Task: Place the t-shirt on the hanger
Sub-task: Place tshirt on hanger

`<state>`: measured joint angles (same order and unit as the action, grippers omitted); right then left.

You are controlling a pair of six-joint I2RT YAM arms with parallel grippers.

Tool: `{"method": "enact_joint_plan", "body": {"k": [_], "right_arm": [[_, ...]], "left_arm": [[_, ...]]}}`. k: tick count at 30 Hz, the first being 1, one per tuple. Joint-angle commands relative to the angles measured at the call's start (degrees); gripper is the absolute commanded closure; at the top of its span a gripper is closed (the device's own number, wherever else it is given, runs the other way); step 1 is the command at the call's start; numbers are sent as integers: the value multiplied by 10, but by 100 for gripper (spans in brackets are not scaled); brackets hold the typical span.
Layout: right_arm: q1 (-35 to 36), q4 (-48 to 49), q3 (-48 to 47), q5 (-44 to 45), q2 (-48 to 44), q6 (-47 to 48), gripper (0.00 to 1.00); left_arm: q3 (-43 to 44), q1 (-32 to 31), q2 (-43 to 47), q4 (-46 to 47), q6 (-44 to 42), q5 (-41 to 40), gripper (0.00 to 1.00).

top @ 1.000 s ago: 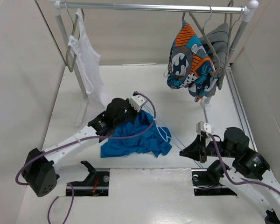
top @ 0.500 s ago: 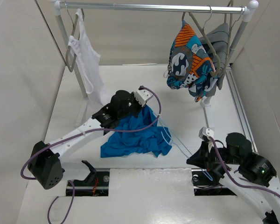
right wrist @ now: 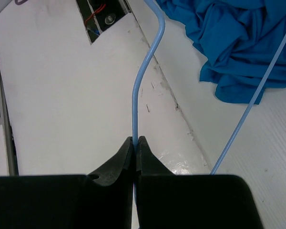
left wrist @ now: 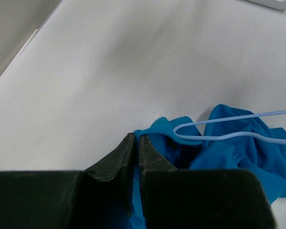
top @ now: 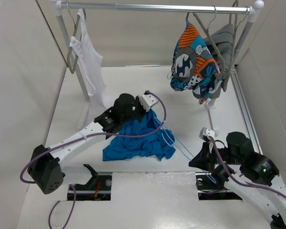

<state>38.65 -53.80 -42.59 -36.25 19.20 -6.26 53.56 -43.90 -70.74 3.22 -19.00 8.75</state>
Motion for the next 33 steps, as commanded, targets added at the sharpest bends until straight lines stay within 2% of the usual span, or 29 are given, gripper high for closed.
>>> {"method": "enact_joint_plan", "body": {"k": [1,7,17,21,26,30,33], "right_arm": [[2,9,-29,-13,-10,-9,100],[2,9,-40,-13,-15,-14,100],[2,17,-51,-37,-15,-19,100],[2,65,-27,-37,-9,-19,100],[2,176,-6,-37,33,-13,100],[2,235,-6,-37,101,23,100],[2,251,-6,-43,113,34,100]], "left_arm": [[15,-2,11,32,-15,-12,100],[10,-2,-6,37,-36,-44,100],[38,-2,-23,43,-36,-32,100],[66,-2,-23,7,-26,18,100],[80,-7,-12,-41,7,78,100],[59,-7,31,-47,20,117,100],[64,-7,67,-47,31,138,100]]}}
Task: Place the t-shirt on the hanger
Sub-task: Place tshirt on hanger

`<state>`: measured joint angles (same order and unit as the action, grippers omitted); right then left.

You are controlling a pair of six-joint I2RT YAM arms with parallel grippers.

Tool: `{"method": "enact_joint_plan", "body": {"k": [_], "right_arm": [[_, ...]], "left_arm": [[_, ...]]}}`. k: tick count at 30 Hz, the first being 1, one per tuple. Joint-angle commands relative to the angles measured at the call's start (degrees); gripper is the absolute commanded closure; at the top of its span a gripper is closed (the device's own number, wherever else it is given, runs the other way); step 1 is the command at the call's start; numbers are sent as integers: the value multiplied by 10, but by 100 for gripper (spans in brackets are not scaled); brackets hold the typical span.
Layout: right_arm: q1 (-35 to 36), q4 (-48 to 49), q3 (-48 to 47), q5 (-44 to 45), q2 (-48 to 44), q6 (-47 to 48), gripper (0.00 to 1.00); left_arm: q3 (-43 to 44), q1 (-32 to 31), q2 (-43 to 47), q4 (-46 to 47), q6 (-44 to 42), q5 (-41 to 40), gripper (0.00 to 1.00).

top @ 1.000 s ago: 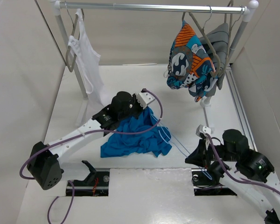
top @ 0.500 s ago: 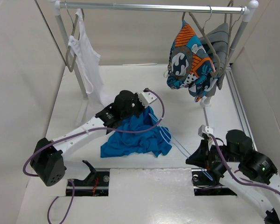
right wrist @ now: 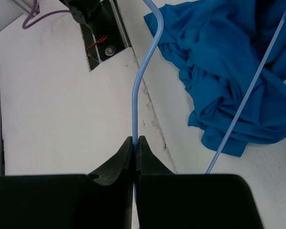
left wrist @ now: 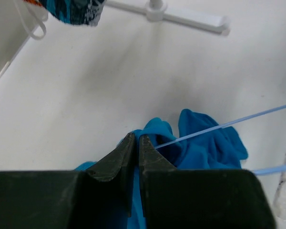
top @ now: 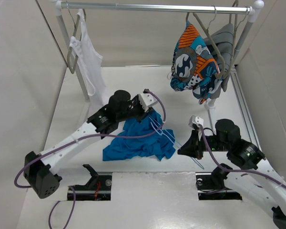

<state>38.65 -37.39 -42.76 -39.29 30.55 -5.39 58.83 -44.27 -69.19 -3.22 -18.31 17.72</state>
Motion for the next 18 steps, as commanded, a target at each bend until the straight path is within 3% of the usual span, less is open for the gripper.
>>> {"method": "enact_joint_plan", "body": {"k": [1,13,18], "right_arm": [[2,87,-11,-12,6,34,100],[2,159,-2,27,-15,57,100],[2,304,60,14,16,64,100]], "left_arm": [[11,-4,67,12,24,58,100],[46,-4,92,-30,35,157,100],[88,-9,78,14,73,219,100]]}}
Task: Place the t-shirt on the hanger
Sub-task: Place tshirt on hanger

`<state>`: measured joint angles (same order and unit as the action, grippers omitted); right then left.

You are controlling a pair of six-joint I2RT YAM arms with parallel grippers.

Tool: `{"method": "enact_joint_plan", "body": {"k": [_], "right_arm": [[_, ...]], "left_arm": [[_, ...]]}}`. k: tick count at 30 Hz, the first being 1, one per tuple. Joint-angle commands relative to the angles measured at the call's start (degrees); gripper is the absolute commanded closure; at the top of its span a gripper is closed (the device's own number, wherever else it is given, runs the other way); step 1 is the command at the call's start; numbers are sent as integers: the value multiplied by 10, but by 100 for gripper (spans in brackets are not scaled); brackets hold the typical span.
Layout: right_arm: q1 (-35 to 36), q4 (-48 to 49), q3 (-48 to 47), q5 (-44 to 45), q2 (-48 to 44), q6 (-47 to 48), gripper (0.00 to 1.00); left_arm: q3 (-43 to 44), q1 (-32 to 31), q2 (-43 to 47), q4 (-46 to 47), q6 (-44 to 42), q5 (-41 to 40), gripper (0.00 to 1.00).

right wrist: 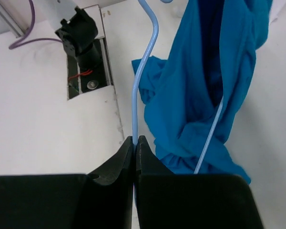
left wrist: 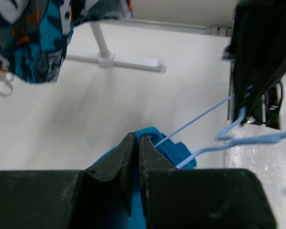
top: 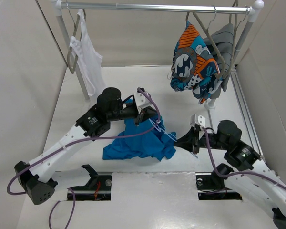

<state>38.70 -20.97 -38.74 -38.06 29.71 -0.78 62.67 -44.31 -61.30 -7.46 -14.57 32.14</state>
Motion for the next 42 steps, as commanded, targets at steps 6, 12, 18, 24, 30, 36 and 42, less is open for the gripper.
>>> {"method": "enact_joint_plan", "body": {"k": [6,12,18,24,30,36,42], "right_arm": [[1,239,48,-20,68,89,100],[1,288,106,-20,68,119,100],[1,357,186,-32,62,119,100],[1,378,213,-32,33,112,100],[1,378,230,-32,23,112,100],[1,378,219,-42,40,112,100],[1,365,180,-47,51,133,100]], "left_arm": [[74,-20,-15,1,-20,129,98],[97,-20,1,-126,-123,84,68],[103,-15,21,-167,-202,-87,39],[123,-15,49,-215,-291,-157,38],[121,-15,29,-403,-413,-75,37],[59,-15,-6,-351,-420,-21,31],[44,-15,-63,-338,-420,-8,41]]}}
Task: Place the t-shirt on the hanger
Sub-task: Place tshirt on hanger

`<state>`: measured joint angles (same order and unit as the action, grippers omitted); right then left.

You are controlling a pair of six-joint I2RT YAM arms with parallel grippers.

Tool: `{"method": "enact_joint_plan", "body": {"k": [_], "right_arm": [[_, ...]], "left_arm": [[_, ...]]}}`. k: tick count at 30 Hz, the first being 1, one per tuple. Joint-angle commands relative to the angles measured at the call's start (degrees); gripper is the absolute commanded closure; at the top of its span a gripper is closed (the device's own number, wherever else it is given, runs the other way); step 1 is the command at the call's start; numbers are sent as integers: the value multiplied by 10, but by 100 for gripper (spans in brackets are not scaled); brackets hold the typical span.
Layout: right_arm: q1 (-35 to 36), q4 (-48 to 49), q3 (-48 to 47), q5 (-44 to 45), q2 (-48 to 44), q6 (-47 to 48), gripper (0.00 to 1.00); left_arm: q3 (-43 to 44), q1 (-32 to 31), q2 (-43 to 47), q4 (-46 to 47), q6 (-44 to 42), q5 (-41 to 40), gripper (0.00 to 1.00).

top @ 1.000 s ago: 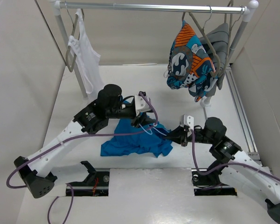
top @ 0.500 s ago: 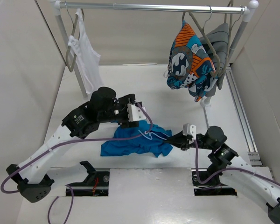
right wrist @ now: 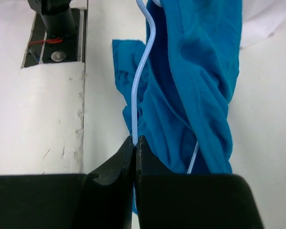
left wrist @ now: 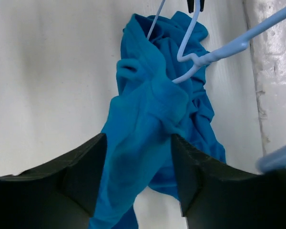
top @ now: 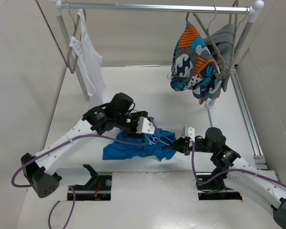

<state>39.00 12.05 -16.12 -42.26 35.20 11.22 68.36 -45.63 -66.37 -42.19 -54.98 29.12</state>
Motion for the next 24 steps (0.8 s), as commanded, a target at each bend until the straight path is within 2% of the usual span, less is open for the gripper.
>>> {"method": "enact_joint_plan", "body": {"k": [1,4,5,8,10,12,14,16,18,20,23,24], "right_arm": [[-2,30,-46,1,-4,13,100],[-2,30,-52,6,-4,13,100],[-2,30,-52,6,-4,13,100],[-2,-3,-70,43,-4,13,98],[-2,-27,-82,77,-4,13,83],[-8,-27,-109,77,1,13,90],[-8,-33,-128,82,1,13,87],[-8,-42,-152,82,7,18,77],[-13,-76,-170,82,12,40,57],[-13,-117,-175,68,12,57,52],[-18,-133,-190,54,17,68,36],[-18,-139,-190,48,17,68,21]], "left_arm": [[-13,-2,-24,18,-16,23,50],[-13,-2,-37,25,-4,16,94],[-13,4,-37,32,6,11,100],[-19,4,-11,61,23,-2,100],[-45,4,8,83,30,-33,100],[-67,4,38,100,30,-47,100],[-98,4,54,106,30,-47,100],[-119,4,70,114,30,-47,100],[-125,4,77,121,30,-47,100],[-137,4,83,127,43,-47,100],[-149,4,88,135,48,-47,100],[-149,4,88,135,48,-47,100]]}}
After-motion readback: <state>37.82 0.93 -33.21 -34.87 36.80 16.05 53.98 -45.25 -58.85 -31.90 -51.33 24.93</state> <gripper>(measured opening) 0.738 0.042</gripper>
